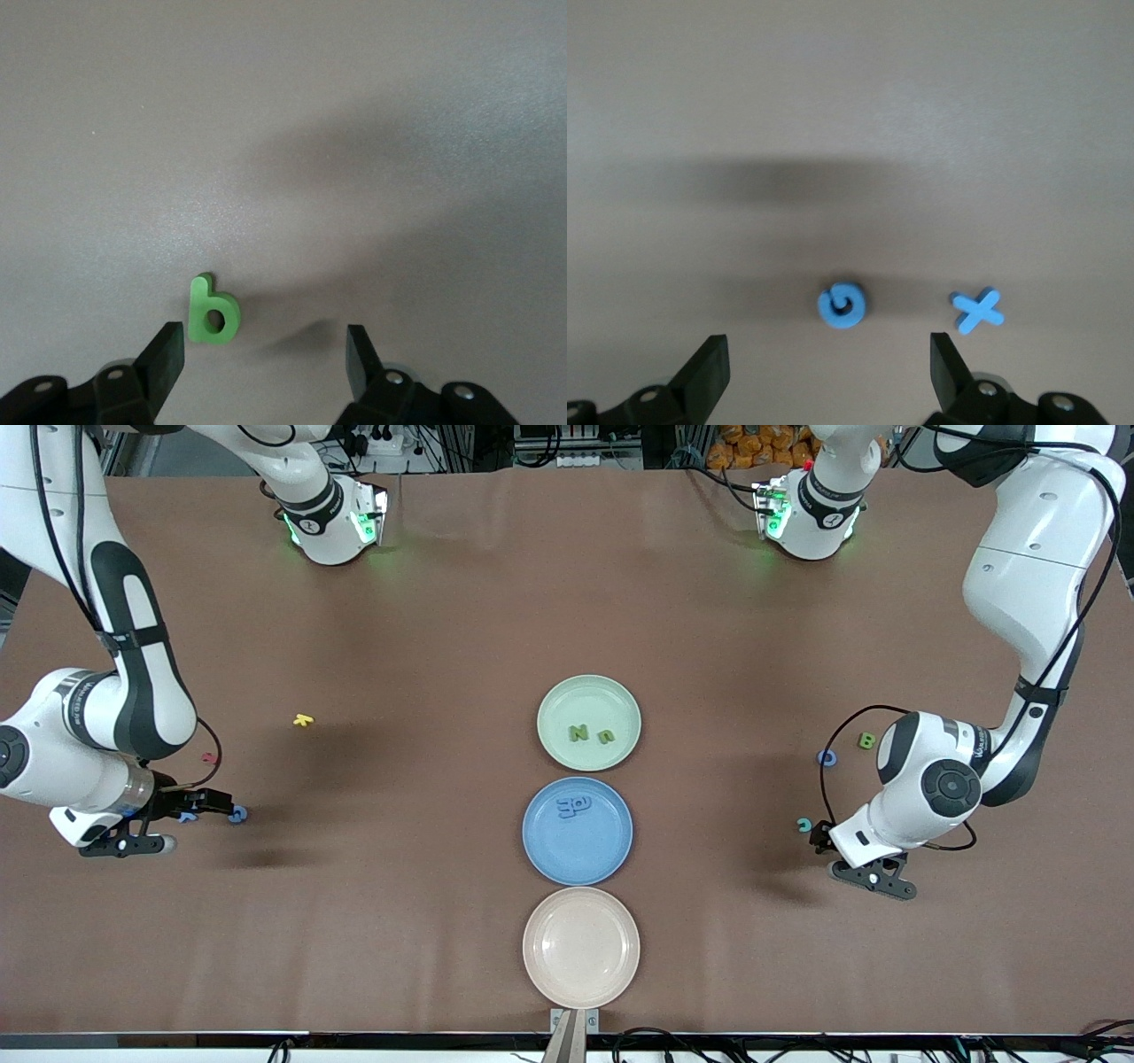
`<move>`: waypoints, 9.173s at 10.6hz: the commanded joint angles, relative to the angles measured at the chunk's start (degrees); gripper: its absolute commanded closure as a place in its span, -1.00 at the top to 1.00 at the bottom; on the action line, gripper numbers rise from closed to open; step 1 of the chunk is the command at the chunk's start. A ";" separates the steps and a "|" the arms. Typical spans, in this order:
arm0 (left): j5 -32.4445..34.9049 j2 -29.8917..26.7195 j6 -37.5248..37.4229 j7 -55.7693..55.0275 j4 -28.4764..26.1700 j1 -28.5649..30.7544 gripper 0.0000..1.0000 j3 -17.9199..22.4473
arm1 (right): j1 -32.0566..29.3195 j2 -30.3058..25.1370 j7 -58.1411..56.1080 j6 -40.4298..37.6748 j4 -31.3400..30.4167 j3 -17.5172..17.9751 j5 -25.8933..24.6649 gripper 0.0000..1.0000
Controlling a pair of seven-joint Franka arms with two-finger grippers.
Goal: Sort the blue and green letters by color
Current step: 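Grasp the green b with the left gripper while the right gripper grasps the g, then place the b on the green plate while the right gripper places the g, then open both grippers and move them back toward the remaining letters, then lower the left gripper toward the green B while the right gripper grasps the blue x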
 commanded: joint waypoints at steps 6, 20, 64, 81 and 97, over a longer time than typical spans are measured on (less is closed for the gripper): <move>-3.99 1.60 0.53 4.47 2.18 1.22 0.51 -0.38 | -1.73 7.24 0.42 13.37 -2.49 0.97 -0.35 1.00; -4.07 4.33 0.53 9.66 4.99 2.72 -0.67 -0.30 | -1.47 4.00 2.79 18.22 -10.23 1.23 -0.09 0.36; -5.74 -15.44 -26.90 -44.17 -5.19 -5.85 1.00 -18.38 | 45.64 15.24 30.30 22.79 17.36 1.94 22.95 1.00; 2.87 -18.44 -13.63 -6.78 -31.03 40.40 1.00 -37.19 | 14.98 2.50 -6.58 4.78 0.49 -7.27 7.23 1.00; 19.48 -11.32 -7.65 -4.58 -36.05 46.58 0.69 -35.63 | -2.09 6.72 -16.76 10.57 -2.33 -7.73 9.14 1.00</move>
